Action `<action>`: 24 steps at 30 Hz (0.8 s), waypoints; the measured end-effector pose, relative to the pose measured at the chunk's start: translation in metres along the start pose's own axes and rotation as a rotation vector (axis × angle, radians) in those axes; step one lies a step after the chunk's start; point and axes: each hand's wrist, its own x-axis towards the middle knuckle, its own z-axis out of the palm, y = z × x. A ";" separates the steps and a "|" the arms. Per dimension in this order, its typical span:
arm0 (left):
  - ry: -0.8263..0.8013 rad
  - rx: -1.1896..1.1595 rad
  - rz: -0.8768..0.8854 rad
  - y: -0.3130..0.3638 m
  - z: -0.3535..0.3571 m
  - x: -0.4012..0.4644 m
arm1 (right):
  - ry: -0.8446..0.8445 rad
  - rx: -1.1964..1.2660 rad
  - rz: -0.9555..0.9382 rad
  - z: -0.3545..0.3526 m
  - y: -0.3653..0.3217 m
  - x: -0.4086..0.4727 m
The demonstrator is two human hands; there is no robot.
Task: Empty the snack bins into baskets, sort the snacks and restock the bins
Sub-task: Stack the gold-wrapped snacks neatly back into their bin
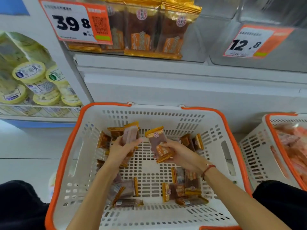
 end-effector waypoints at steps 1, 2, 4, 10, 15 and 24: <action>-0.004 0.018 0.026 0.005 0.003 0.000 | -0.029 0.018 -0.015 0.003 -0.008 -0.006; -0.029 -0.007 0.039 0.011 0.005 0.000 | -0.038 0.025 -0.035 0.006 -0.014 -0.011; -0.120 -0.171 0.010 0.024 0.011 -0.001 | 0.015 -0.009 -0.078 0.011 -0.022 -0.016; -0.224 -0.130 -0.015 0.018 0.010 -0.005 | 0.284 -0.278 -0.215 0.013 -0.030 -0.022; -0.165 -0.084 0.059 0.011 0.020 -0.008 | 0.307 -0.263 -0.318 0.023 -0.029 -0.019; -0.076 -0.080 0.054 -0.006 0.039 -0.001 | 0.303 -0.570 -0.352 0.026 -0.008 -0.007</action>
